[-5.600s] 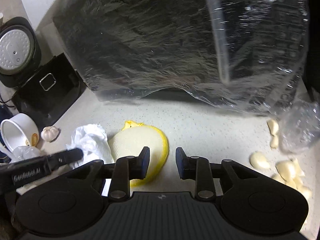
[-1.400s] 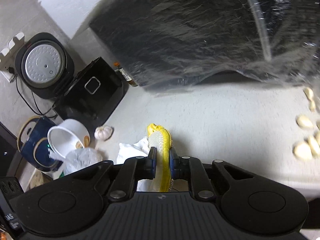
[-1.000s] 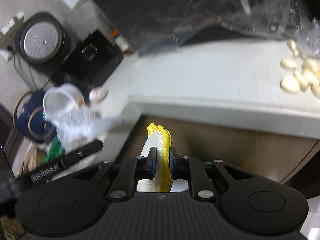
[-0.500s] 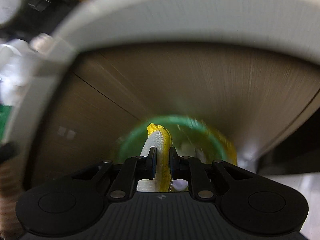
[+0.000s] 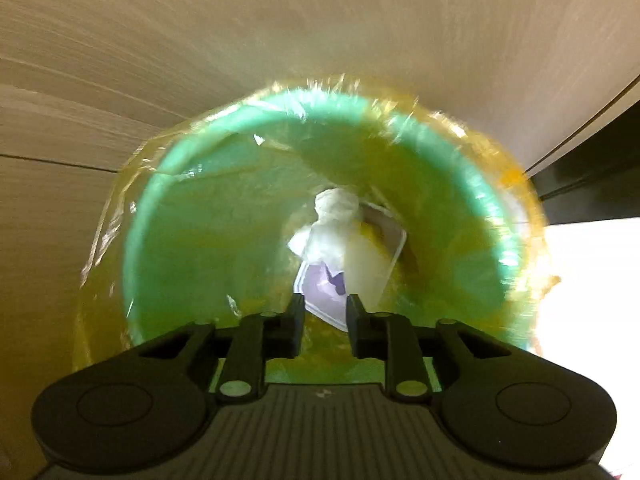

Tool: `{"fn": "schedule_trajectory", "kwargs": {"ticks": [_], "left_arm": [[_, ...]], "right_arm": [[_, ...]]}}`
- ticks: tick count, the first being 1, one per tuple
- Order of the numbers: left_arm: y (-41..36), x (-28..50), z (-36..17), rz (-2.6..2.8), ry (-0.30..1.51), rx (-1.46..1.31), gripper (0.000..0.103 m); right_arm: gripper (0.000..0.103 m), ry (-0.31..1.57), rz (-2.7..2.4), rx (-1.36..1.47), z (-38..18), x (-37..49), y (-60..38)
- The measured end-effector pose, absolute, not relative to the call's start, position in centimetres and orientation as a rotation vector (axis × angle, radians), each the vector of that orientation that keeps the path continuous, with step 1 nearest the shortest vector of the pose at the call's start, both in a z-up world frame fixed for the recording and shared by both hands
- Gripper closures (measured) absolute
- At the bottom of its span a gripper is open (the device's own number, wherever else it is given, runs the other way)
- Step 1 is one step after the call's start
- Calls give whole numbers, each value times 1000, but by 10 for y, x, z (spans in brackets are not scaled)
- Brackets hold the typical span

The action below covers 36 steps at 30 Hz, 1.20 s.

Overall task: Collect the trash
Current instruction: 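Open the right tool to drop the sponge while the left tool drops the tissue into the bin, then move the left tool to the green bag while the right tool approaches the clear plastic bag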

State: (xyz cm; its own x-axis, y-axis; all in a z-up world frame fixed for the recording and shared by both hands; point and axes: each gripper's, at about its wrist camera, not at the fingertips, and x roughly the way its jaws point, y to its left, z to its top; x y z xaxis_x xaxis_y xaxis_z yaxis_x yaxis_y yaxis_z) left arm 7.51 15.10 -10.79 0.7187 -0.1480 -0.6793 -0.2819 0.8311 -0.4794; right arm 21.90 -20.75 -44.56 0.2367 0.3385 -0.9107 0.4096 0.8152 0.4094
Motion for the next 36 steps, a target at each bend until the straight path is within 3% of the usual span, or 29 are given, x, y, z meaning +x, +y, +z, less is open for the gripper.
{"fn": "schedule_trajectory", "kwargs": {"ticks": [6,12,23,24,26,36], "left_arm": [[147,90,-106,71,808,-552,89],[133,108,-98,104,889,-470,89],[154,106,-71,42,703,-504,88],[158,106,-71,44,686,-510,88],[168,104,-75,18,664,-525,88],[178,107,-102,-44,747,-542,88]], "right_arm": [[75,1298,57,558,-351,204,-211],[56,1123,286,401,-216,182,-175],[55,842,600,251,-56,175,-83],[50,794,597,208,-43,177,-74],[38,701,567,91,-28,183,-56],[35,569,373,-311,-46,197,5]]}}
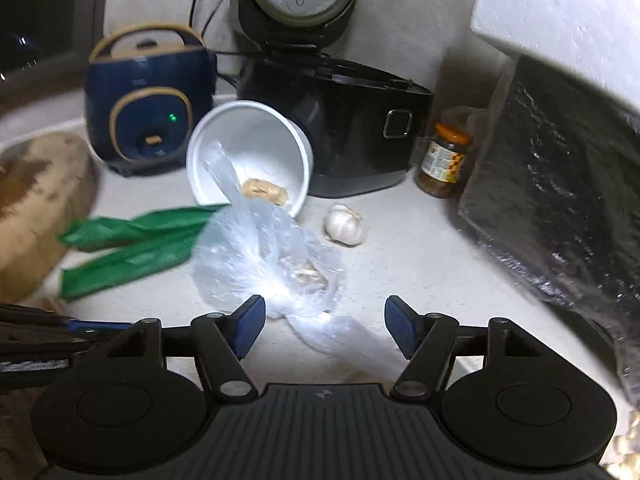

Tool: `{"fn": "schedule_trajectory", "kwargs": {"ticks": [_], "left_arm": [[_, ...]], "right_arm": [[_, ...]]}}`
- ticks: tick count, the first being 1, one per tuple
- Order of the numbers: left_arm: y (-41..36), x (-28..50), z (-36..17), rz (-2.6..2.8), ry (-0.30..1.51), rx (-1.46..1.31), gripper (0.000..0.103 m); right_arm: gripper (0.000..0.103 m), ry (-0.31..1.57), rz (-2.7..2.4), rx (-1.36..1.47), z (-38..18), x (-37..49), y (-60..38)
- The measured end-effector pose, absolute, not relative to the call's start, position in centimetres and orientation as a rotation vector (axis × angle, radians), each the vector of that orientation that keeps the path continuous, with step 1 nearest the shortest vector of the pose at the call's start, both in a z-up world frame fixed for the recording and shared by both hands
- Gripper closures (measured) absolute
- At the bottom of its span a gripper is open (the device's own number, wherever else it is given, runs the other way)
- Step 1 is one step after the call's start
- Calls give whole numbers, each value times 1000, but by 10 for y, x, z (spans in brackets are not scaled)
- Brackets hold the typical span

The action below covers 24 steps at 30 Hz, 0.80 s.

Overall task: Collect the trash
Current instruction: 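Move the left tool to the green bag while the right tool approaches the clear plastic bag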

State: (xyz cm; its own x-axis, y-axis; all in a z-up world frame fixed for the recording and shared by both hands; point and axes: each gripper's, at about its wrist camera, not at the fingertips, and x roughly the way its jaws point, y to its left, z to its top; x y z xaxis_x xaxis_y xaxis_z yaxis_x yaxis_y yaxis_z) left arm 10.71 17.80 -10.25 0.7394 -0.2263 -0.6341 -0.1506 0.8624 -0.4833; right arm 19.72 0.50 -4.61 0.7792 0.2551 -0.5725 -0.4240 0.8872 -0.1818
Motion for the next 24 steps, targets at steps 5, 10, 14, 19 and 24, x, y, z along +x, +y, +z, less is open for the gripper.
{"fn": "schedule_trajectory", "kwargs": {"ticks": [5,10,14,19,24], "left_arm": [[176,109,-110,7,764,-594,88],[159,112,-110,68,797,-575,88],[154,114,-102,121,768,-544,88],[161,116,-85,187,669,-474,88],[183,135,-82,264,665,-425,88]], "right_arm": [[35,589,502,-332,-59,223,23],[36,662,509,-271,-88,262,32],[64,733,580,-226,-101,273,23],[77,707,566,-253,-97,275,1],[77,687,421,-202,-88,297,-41]]}}
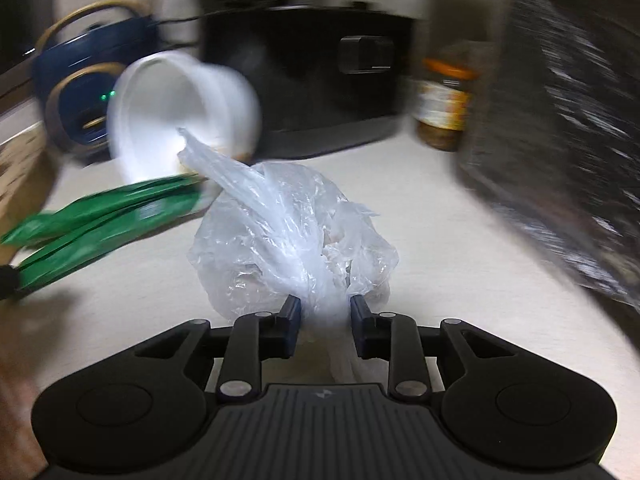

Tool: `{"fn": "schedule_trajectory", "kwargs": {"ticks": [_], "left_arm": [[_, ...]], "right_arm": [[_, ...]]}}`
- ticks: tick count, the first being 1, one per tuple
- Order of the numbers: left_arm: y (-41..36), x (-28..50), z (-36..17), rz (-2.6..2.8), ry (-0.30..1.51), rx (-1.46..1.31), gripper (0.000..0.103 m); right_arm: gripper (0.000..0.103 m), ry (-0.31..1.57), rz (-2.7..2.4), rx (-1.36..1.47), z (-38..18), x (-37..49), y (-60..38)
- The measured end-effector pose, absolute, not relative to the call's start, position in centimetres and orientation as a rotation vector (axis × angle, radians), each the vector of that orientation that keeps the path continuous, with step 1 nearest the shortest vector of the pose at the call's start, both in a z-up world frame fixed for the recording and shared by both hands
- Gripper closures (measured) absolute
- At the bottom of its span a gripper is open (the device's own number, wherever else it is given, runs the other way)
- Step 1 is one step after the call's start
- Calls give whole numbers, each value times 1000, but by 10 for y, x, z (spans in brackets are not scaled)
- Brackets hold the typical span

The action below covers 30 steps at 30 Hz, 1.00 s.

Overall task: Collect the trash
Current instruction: 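Move the left tool to the green bag while the right tool approaches the clear plastic bag, then close the left tool on the green plastic packaging bag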

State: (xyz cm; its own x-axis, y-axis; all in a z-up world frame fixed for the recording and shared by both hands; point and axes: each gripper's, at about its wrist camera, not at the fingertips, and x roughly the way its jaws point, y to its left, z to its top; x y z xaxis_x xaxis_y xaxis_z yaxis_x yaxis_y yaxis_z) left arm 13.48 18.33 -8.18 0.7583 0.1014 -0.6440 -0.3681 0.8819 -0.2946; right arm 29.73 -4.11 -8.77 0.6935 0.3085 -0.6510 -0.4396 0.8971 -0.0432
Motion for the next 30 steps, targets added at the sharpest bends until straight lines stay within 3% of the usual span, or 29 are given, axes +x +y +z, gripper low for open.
{"fn": "schedule_trajectory", "kwargs": {"ticks": [3,9,15,21,25,30], "left_arm": [[201,154,-88,315,657,-424,88],[226,184,-114,395,695,-500,88],[205,204,-123,171,750,-487,88],[163,220,-117,-16,796,-211,87],[156,218,-104,21,755,-109,87],[159,228,-115,39,834,50,86]], "right_arm": [[77,696,353,-162,-89,309,-60],[59,748,424,17,-89,307,-91],[59,748,434,15,-87,285,-101],[57,746,440,0,-83,278,-100],[53,734,445,2,-80,271,-104],[50,727,466,5,-78,264,-102]]}}
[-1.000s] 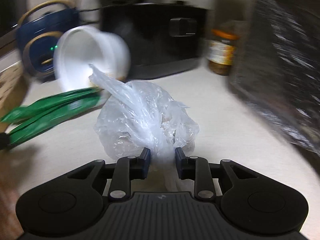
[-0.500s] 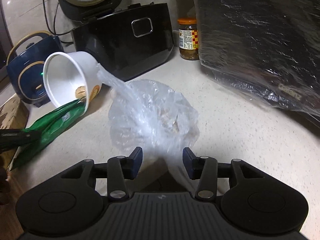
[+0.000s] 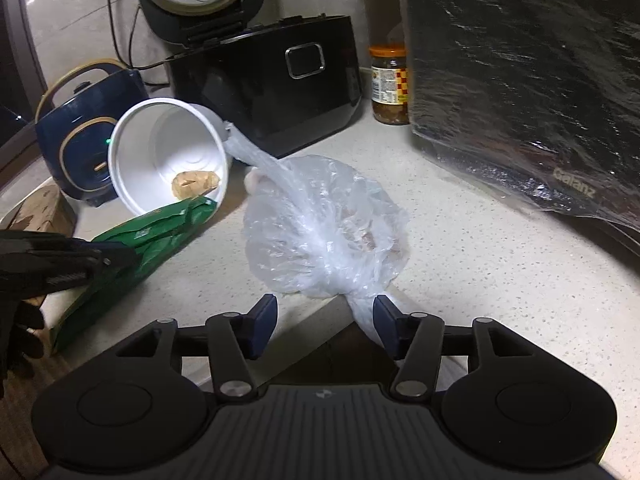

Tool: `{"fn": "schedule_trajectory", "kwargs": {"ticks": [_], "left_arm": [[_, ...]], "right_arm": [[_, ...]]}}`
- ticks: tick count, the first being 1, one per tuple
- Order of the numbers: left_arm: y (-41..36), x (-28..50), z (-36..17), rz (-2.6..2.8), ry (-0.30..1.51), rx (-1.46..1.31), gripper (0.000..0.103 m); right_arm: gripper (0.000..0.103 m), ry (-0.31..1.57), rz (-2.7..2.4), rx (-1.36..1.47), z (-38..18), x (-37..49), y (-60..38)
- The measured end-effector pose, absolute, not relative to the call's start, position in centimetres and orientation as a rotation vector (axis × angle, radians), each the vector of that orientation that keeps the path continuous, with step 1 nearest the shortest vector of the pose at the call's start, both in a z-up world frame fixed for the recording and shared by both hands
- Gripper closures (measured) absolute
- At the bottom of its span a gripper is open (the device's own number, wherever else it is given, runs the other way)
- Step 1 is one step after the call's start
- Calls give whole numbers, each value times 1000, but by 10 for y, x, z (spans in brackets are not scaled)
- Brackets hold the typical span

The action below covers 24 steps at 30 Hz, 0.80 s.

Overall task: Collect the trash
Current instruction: 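Close the left tool on the green plastic packaging bag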

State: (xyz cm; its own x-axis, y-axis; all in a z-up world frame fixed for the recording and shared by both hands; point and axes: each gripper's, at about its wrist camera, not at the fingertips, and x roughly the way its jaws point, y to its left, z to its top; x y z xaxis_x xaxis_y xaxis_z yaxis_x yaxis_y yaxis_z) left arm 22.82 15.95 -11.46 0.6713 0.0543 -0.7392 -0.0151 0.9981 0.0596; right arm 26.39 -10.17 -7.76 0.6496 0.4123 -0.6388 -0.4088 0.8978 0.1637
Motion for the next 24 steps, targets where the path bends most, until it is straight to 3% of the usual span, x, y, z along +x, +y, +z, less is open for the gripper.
{"fn": "schedule_trajectory", "kwargs": {"ticks": [9,21,24], "left_arm": [[166,226,-116,-112,808,-9,86],[147,222,-115,-134,818,176,82],[142,221,-116,-176,812,176,72]], "right_arm": [[48,717,493,-30,-78,261,-85],[46,679,441,-55,-71,279,-77],[46,688,425,-50,-74,282,-77]]}}
